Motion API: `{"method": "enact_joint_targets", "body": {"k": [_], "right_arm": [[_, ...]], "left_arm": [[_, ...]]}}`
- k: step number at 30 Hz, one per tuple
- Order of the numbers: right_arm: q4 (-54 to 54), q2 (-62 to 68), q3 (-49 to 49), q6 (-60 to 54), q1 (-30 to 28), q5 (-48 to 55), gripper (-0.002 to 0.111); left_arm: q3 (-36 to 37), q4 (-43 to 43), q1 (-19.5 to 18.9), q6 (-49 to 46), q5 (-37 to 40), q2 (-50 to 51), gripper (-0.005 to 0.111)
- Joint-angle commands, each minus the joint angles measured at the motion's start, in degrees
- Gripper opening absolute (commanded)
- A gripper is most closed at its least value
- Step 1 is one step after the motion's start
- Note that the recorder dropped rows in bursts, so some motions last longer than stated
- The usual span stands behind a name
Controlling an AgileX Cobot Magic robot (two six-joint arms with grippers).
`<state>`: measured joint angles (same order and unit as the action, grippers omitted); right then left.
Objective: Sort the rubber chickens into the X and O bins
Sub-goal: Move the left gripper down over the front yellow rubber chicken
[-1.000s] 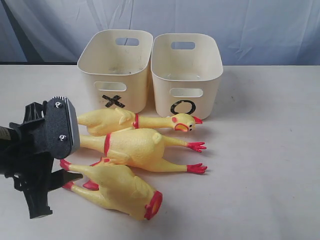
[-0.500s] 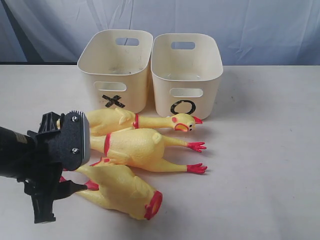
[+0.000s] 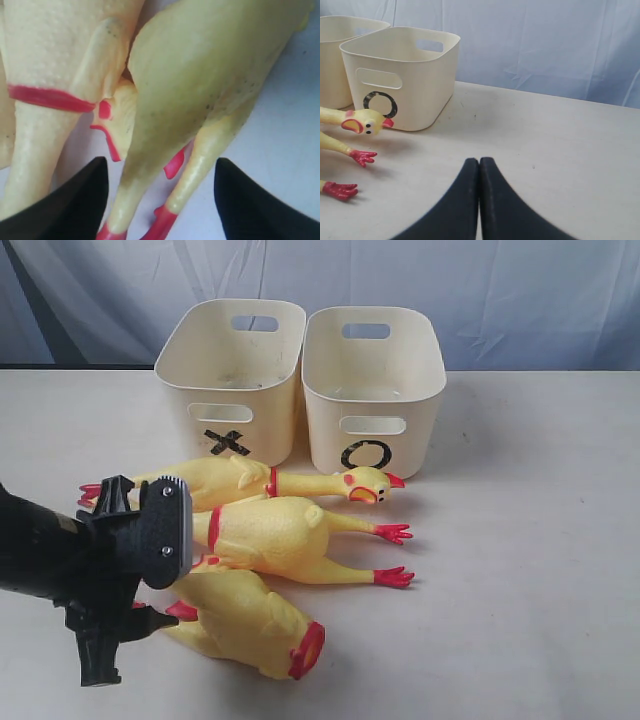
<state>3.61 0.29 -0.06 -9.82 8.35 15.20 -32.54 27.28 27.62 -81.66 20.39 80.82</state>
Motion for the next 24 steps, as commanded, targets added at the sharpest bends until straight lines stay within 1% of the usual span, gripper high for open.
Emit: {"method": "enact_joint_targets", "body": {"k": [1,5,16,19,24], "right_arm": [[0.15,-0.29,0.06,-0.21,-0.18,-0.54,0.000],[0.15,-0.29,0.06,-0.21,-0.18,-0.76,0.000],[0.15,-0.29,0.06,-0.21,-0.18,-0.76,0.000],[0.15,-0.29,0.06,-0.21,-0.18,-0.76,0.000],[0.15,-0.29,0.06,-0.21,-0.18,-0.64,0.000]], "left_arm": [[-0.27,2.99,0.51,-2.96,-0.37,1.00,0.058],[-0.27,5.29,0.51,-6.02,-0.64,1.80,0.058],[-0.27,5.44,0.51,-6.13,-1.04,4.09,0.058],[-0.27,5.44,0.51,-6.13,-1.04,4.09,0.053],[-0.27,5.44,0.51,-6.13,-1.16,4.09,0.038]]}}
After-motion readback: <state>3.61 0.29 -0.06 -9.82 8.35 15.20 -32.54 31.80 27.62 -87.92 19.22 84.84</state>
